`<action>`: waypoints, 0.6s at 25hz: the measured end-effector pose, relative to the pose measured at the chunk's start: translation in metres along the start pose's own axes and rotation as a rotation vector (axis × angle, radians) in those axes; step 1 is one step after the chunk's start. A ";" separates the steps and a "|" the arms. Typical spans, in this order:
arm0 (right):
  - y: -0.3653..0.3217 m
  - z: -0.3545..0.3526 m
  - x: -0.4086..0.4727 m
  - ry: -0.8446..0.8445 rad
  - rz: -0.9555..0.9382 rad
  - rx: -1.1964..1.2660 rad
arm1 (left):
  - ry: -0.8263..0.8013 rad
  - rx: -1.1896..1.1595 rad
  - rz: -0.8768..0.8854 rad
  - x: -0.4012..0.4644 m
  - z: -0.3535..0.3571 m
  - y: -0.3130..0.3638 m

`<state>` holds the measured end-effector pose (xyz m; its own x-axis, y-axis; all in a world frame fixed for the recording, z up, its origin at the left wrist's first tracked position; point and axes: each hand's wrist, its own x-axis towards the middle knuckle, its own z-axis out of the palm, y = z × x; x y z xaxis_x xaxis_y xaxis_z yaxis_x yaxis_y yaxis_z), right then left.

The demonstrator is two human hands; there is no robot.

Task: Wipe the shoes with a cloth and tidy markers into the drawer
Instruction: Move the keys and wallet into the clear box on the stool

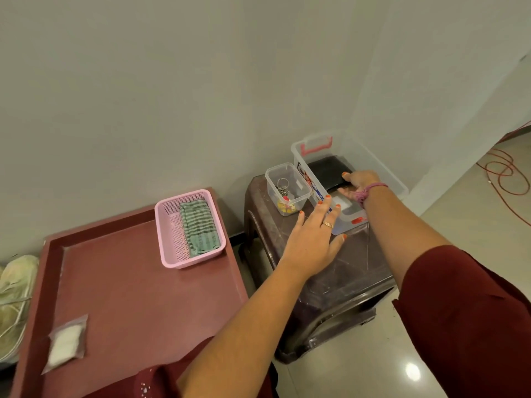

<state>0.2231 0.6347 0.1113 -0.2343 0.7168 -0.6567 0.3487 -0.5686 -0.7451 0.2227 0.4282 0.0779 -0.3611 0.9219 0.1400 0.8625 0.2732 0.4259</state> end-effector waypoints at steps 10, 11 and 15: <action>-0.008 0.004 -0.020 0.020 -0.149 -0.224 | -0.124 -0.045 -0.007 -0.006 -0.010 0.003; -0.009 0.002 -0.027 0.005 -0.164 -0.182 | -0.136 -0.043 -0.012 -0.009 -0.014 0.001; -0.006 0.004 -0.078 -0.046 -0.301 0.077 | -0.068 -0.127 -0.090 -0.043 -0.033 -0.008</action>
<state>0.2355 0.5802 0.1668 -0.3579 0.8396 -0.4086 0.1880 -0.3638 -0.9123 0.2202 0.3777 0.0977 -0.4067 0.9128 0.0370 0.7744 0.3230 0.5440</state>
